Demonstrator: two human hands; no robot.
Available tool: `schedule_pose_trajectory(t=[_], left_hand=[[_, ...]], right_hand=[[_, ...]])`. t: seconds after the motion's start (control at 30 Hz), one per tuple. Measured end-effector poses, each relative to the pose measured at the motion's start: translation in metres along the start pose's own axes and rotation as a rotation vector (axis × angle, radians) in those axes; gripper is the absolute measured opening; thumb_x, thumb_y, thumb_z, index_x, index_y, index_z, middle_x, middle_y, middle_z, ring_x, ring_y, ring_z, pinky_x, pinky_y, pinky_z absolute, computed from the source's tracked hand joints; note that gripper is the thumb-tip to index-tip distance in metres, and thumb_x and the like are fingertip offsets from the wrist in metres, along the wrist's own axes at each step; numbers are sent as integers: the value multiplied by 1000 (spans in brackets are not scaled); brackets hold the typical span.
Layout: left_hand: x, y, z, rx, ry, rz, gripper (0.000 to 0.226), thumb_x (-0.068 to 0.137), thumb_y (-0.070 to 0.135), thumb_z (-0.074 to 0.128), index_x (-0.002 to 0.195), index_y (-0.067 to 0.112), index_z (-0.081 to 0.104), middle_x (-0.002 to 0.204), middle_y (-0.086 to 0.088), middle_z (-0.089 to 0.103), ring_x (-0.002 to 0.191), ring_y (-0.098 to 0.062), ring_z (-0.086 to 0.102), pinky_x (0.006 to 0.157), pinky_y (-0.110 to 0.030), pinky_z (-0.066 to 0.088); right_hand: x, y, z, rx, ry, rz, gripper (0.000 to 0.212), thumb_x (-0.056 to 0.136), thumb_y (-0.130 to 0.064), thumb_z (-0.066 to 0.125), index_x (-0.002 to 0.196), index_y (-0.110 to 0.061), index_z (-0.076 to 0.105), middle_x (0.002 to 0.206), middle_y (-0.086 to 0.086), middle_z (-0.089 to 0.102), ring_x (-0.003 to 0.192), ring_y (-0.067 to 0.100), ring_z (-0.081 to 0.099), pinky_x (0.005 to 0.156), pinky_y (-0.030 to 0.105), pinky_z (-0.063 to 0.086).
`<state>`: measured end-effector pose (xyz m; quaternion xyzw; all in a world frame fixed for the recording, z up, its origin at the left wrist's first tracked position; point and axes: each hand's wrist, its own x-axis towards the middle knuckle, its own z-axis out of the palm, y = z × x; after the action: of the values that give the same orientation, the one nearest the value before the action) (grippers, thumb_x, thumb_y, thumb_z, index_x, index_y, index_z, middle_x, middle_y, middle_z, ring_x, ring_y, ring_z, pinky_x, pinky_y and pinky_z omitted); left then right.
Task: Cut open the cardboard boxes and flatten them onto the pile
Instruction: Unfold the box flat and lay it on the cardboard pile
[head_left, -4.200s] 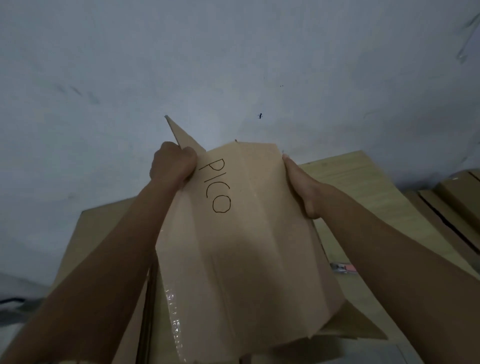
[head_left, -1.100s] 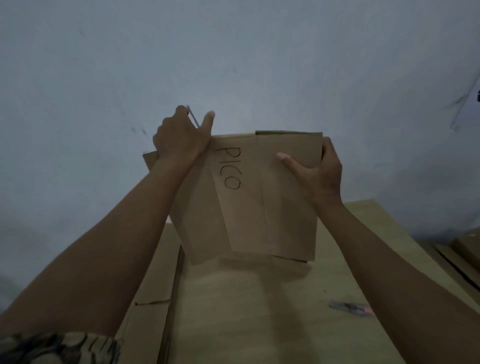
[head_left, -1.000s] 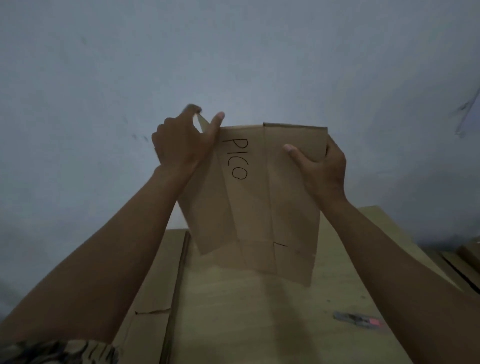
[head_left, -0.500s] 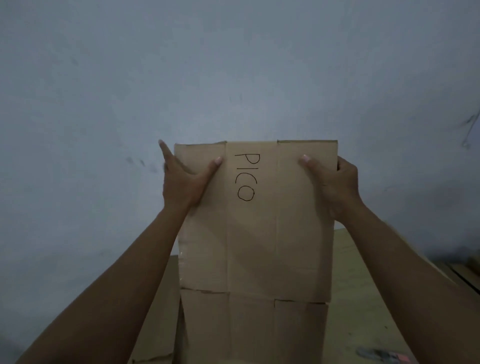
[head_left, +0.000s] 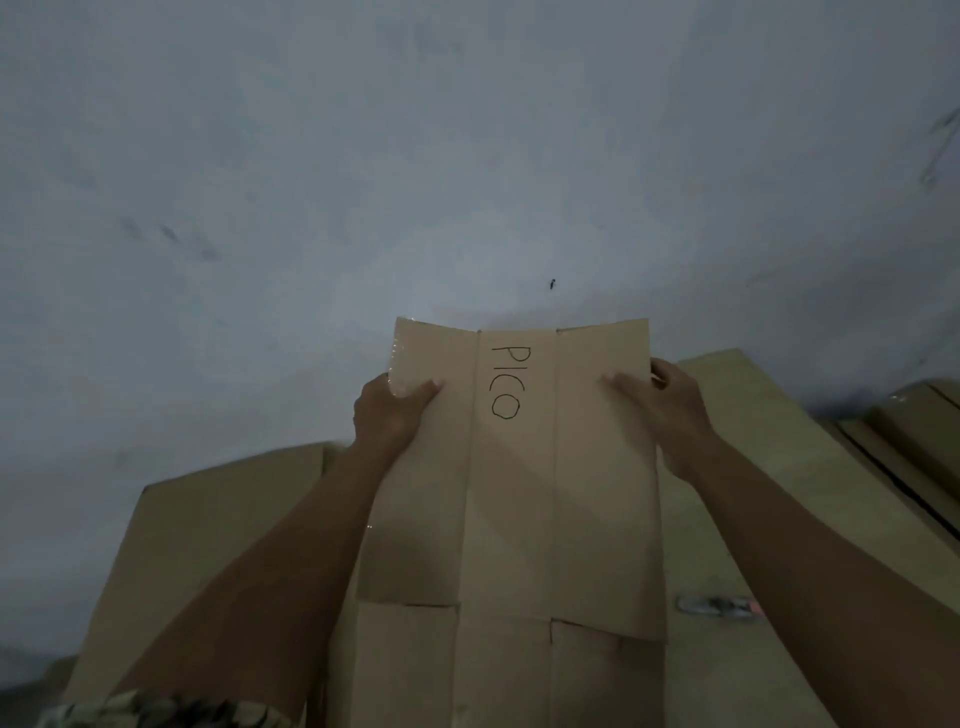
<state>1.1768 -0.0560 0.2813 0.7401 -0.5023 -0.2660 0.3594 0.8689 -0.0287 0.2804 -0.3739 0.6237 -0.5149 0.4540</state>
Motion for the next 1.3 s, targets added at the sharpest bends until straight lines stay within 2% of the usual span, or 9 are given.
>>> schedule_pose_trajectory(t=[0.13,0.23,0.37,0.47,0.7,0.87,1.0,1.17,1.3], left_hand=[[14,-26,41,18,-3,-105,63,79,55,79,122,9,70,118,-10,73,108,-32,67,94,-43,55],[23,-42,68,41,4,-168,67,81,52,79,126,5,67,124,-14,70,112,-34,66,97,-43,54],[30,-59,97,105,7,-221,54,88,44,73,121,2,64,123,-17,67,114,-35,63,92,-38,48],[26,-75,111,154,-35,-238,53,89,47,70,123,8,59,121,-14,66,115,-34,61,91,-35,44],[-12,-121,131,262,-206,-471,91,78,68,71,145,13,44,138,-15,48,129,-37,51,105,-46,44],[-10,-132,128,216,-260,-515,75,69,59,84,126,14,64,121,-7,69,107,-29,67,89,-36,56],[-14,-136,121,168,-212,-515,61,69,54,87,114,17,68,111,-2,69,98,-25,65,86,-34,54],[-29,-146,112,234,-235,-516,65,73,59,82,118,13,69,115,-6,70,107,-28,66,93,-38,53],[-36,-152,96,286,-247,-646,115,54,79,77,144,14,50,143,-15,52,130,-36,50,110,-49,43]], right_hand=[[4,67,-10,-134,-71,174,51,81,-21,83,127,-20,62,107,3,72,85,16,70,60,26,53],[2,113,-12,-271,-98,301,36,81,-26,84,113,-16,71,98,1,75,81,17,71,60,28,57],[16,155,-4,-391,-24,310,54,71,-43,83,117,-18,67,105,2,73,97,26,71,84,44,60],[23,169,1,-424,25,317,53,80,-34,81,124,-13,59,109,3,67,103,24,65,86,32,52],[30,193,0,-758,61,446,74,82,-53,75,140,-17,48,139,14,43,130,37,45,106,46,43],[31,195,2,-609,20,452,75,82,-39,81,142,-12,45,132,11,56,123,32,56,100,38,47],[24,195,-1,-635,43,427,79,61,-56,82,128,-19,62,121,10,64,108,28,65,95,36,53],[22,197,-12,-494,-11,485,44,75,-39,85,111,-18,69,101,-2,69,95,19,66,88,33,54],[10,198,-3,-578,-108,442,37,80,-43,80,106,-20,65,106,1,69,96,21,65,83,31,51]])
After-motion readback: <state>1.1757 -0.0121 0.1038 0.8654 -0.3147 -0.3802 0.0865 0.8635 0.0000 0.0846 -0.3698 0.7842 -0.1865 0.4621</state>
